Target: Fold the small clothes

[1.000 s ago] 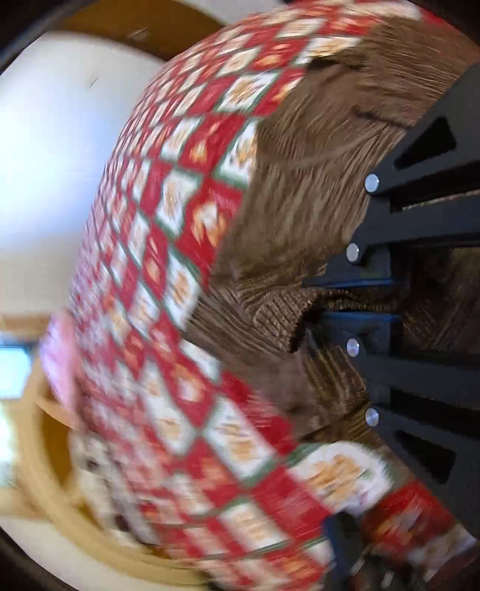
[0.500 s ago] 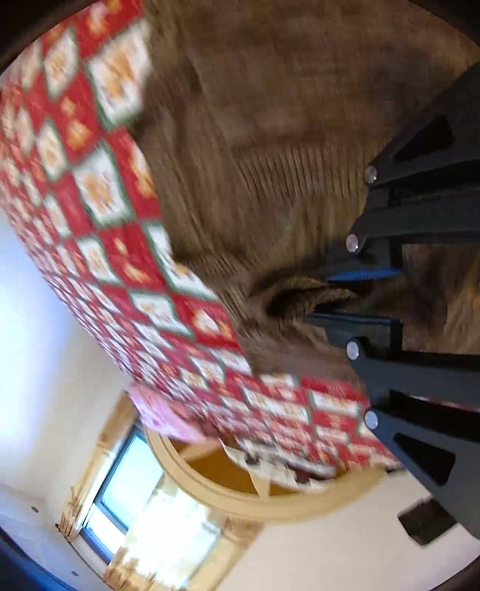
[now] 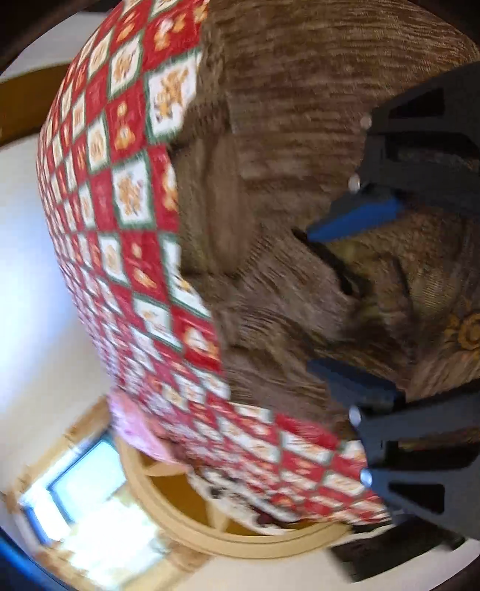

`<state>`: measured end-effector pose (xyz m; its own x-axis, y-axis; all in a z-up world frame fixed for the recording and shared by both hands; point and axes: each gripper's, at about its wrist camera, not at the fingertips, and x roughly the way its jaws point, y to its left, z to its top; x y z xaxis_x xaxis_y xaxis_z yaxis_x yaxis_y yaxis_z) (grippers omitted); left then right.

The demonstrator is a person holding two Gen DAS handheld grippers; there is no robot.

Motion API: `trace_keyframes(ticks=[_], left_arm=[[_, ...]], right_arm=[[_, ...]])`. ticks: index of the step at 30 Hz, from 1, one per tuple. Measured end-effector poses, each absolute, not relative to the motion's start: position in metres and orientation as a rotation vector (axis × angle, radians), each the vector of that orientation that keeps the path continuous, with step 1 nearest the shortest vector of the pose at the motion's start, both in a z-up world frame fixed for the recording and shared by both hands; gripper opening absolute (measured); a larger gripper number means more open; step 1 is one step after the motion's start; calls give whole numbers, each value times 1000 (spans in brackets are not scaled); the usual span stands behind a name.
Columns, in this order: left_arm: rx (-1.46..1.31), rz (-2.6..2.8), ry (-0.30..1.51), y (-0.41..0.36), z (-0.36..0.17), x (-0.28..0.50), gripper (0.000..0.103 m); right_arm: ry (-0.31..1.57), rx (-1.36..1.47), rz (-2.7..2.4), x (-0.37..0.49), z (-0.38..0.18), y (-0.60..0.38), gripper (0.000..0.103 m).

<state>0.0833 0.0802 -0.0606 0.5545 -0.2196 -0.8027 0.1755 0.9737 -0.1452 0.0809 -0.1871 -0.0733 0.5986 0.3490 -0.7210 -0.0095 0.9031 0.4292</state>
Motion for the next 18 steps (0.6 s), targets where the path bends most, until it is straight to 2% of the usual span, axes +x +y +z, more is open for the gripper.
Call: trace_keyframes(ticks=[7, 9, 10, 13, 18], left_arm=[[-85, -166, 922, 87, -62, 91, 11], [-77, -155, 911, 86, -60, 92, 11], [-84, -148, 904, 87, -58, 91, 11], [-133, -151, 904, 98, -56, 86, 11], [-92, -123, 908, 111, -54, 67, 11]], right_arm=[[941, 226, 163, 48, -82, -168, 56], [934, 162, 147, 48, -82, -163, 41], [946, 132, 155, 50, -83, -158, 24], [943, 100, 172, 49, -81, -154, 14], [933, 110, 176, 29, -66, -167, 15]])
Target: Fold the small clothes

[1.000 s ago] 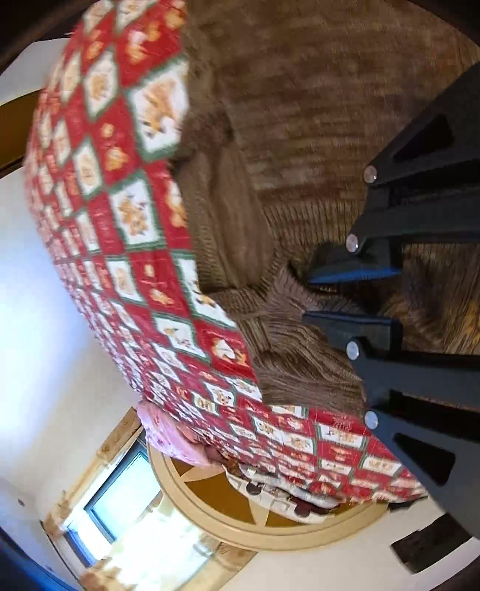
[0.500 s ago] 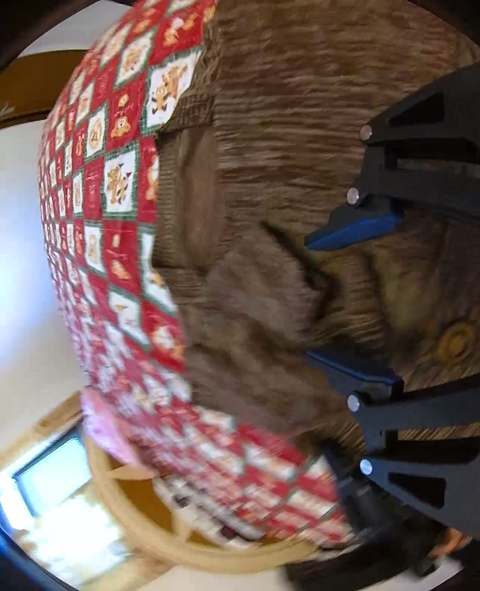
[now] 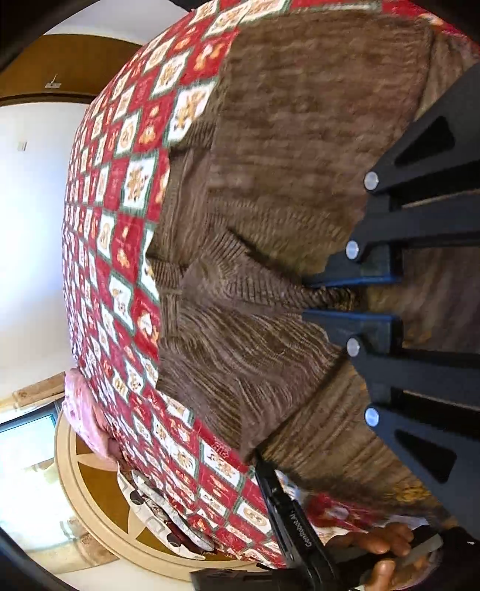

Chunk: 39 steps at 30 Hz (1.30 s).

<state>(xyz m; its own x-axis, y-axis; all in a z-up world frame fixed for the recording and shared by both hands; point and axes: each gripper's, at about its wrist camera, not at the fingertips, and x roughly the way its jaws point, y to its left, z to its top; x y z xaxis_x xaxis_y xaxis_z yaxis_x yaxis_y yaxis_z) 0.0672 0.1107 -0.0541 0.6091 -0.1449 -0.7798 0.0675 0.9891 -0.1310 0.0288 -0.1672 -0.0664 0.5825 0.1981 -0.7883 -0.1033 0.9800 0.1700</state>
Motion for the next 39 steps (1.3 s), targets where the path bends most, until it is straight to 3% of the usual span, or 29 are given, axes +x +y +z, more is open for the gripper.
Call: trace_keyframes(ticks=[4, 7, 9, 14, 21, 22, 23, 24, 31, 39], left_arm=[[-53, -120, 913, 119, -53, 55, 11], [-35, -115, 864, 121, -38, 57, 11], [-51, -126, 828, 119, -24, 66, 11], [-56, -119, 794, 95, -10, 97, 11], [-27, -69, 896, 85, -56, 110, 11], [-21, -56, 903, 87, -60, 109, 11], [-19, -49, 894, 89, -64, 105, 12], [-23, -47, 871, 92, -64, 101, 15], [-87, 21, 848, 108, -71, 101, 50], [-77, 28, 832, 107, -73, 101, 51]], right_arm=[[989, 123, 162, 18, -75, -180, 26], [940, 220, 183, 11, -63, -194, 66], [857, 259, 169, 11, -49, -203, 67], [821, 216, 114, 51, -39, -210, 49], [876, 117, 124, 89, -66, -190, 48], [888, 96, 152, 89, -69, -184, 40], [906, 63, 164, 90, -72, -176, 20], [932, 17, 160, 91, -77, -168, 11], [820, -25, 83, 82, -48, -177, 9], [892, -98, -101, 101, -73, -209, 11]])
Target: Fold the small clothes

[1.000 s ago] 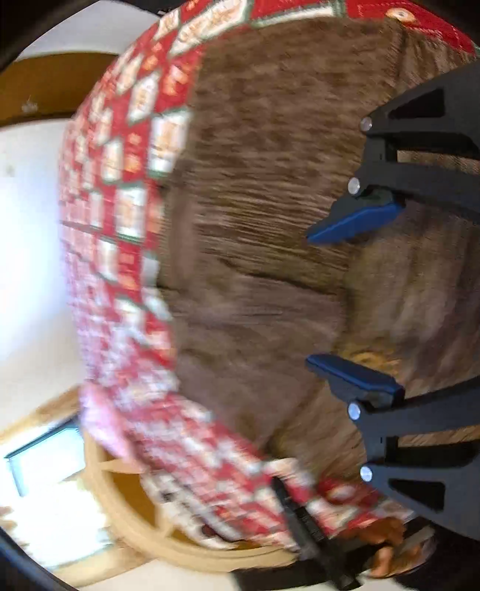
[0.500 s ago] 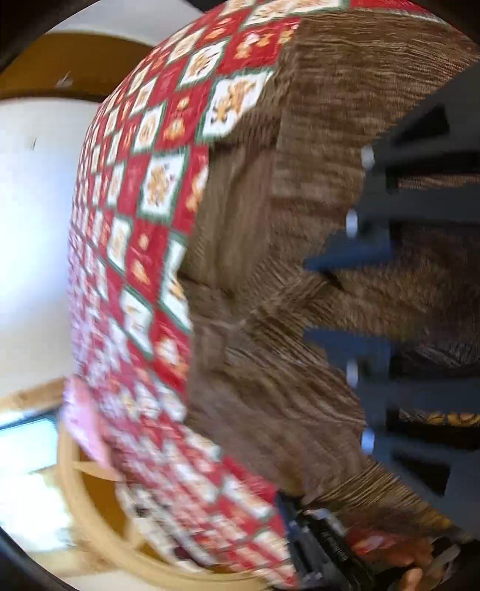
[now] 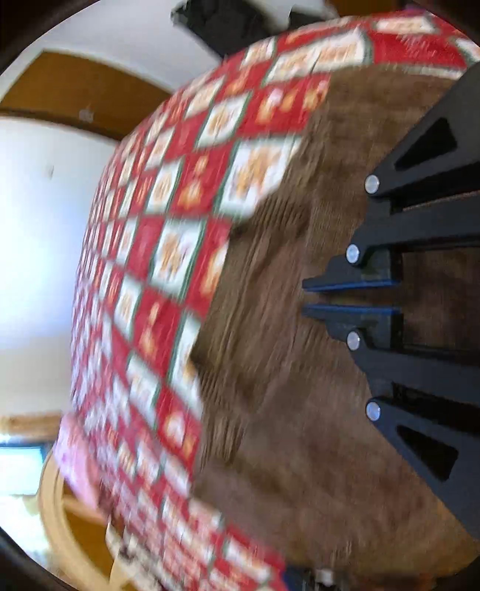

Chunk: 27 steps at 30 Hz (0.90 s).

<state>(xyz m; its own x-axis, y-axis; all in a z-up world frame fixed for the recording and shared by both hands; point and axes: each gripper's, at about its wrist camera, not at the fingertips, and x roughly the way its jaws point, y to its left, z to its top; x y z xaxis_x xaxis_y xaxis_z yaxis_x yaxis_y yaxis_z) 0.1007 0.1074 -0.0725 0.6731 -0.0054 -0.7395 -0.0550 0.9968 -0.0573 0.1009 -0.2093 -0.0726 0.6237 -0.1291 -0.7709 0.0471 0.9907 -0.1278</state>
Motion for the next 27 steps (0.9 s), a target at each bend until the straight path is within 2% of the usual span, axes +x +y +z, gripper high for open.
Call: trace_keyframes(ticks=[3, 4, 5, 7, 10, 12, 13, 15, 16, 21, 24, 27], left_arm=[[-94, 31, 830, 110, -74, 101, 54], [-97, 30, 829, 110, -74, 101, 55], [-99, 31, 828, 111, -74, 101, 55], [-100, 31, 825, 111, -74, 101, 55], [-108, 26, 822, 112, -75, 100, 55], [-109, 26, 820, 111, -75, 100, 55], [-106, 27, 818, 112, -75, 99, 55], [-100, 28, 812, 111, -75, 98, 55], [-99, 29, 809, 111, -75, 98, 55], [-105, 26, 798, 111, -76, 97, 55], [-97, 30, 795, 110, -77, 97, 56], [-93, 33, 793, 110, -77, 97, 56]], right_arm=[[837, 43, -83, 83, -57, -224, 13], [825, 89, -51, 79, -52, -224, 19], [819, 125, -17, 76, -48, -223, 44], [815, 145, 8, 78, -45, -218, 82], [821, 114, 40, 90, -50, -207, 80], [879, 72, 58, 104, -64, -197, 59], [919, 40, 55, 111, -73, -192, 37], [919, -38, 37, 113, -79, -180, 27], [909, -65, 50, 111, -77, -176, 12], [806, -120, -17, 102, -54, -176, 12], [837, -128, -53, 110, -67, -184, 12], [856, -80, -22, 117, -85, -193, 19]])
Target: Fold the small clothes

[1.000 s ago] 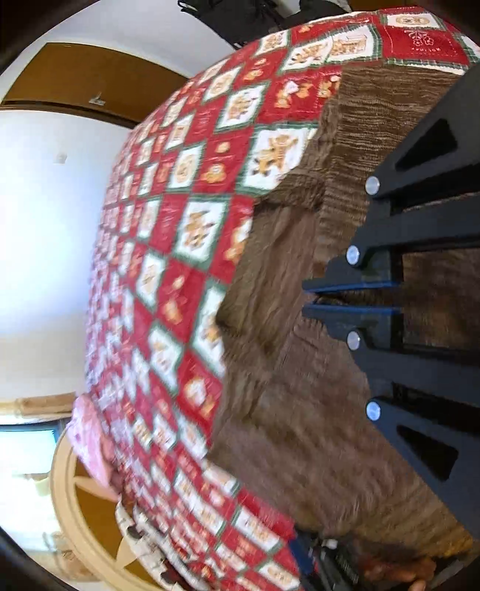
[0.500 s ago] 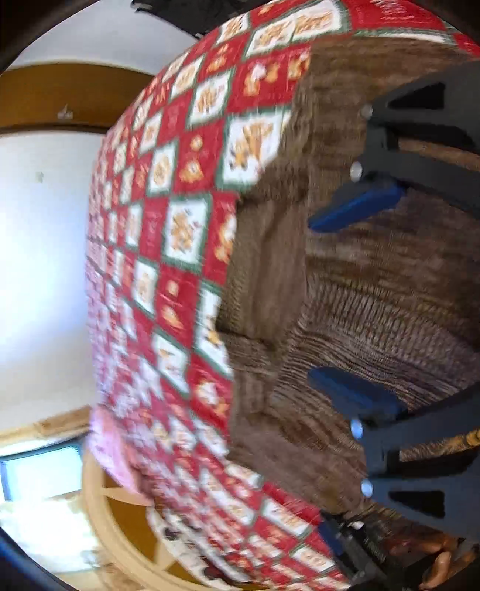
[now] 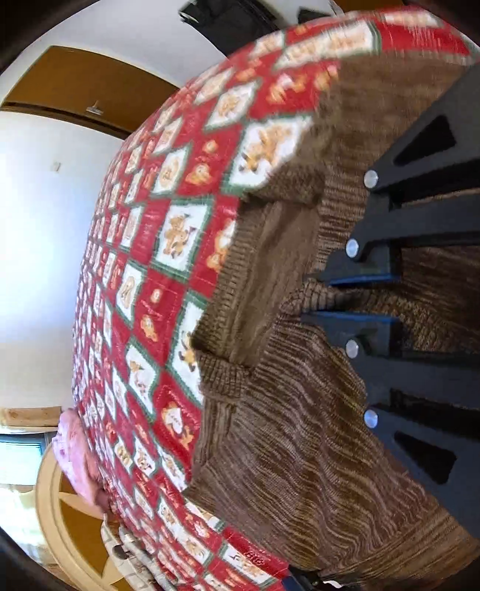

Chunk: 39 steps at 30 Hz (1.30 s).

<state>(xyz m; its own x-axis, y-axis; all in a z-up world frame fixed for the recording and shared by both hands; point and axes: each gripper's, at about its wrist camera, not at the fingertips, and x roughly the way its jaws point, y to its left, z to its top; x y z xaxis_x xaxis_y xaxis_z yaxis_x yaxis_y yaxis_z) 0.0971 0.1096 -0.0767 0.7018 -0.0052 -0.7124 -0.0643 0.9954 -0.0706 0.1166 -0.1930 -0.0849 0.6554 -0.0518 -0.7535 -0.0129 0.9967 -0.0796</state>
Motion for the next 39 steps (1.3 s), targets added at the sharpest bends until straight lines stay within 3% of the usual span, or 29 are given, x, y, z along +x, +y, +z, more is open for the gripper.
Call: trace_keyframes(ticks=[2, 3, 6, 8, 18, 22, 24, 27, 30, 39], left_arm=[[-94, 35, 793, 110, -77, 97, 56], [-98, 34, 794, 110, -77, 98, 57], [-112, 28, 796, 113, -77, 98, 58], [-112, 29, 796, 112, -78, 98, 58], [-130, 11, 817, 116, -76, 100, 59], [-77, -53, 845, 122, -58, 92, 59], [-63, -63, 794, 136, -40, 74, 59], [-61, -147, 731, 163, -13, 40, 60], [10, -184, 705, 183, 1, 1, 61], [81, -413, 794, 198, -16, -102, 61]], right_arm=[[863, -8, -21, 116, -77, -205, 43], [850, 50, -24, 112, -69, -215, 46], [778, 137, -37, 84, -41, -235, 40], [797, 136, -24, 68, -35, -233, 31], [931, 89, 98, 26, -85, -175, 32], [959, 183, 71, 11, -63, -189, 32], [857, 258, 70, -21, -29, -206, 32], [740, 294, 58, -72, 13, -225, 37], [660, 301, 33, -117, 37, -235, 54], [619, 270, -42, -205, 44, -233, 55]])
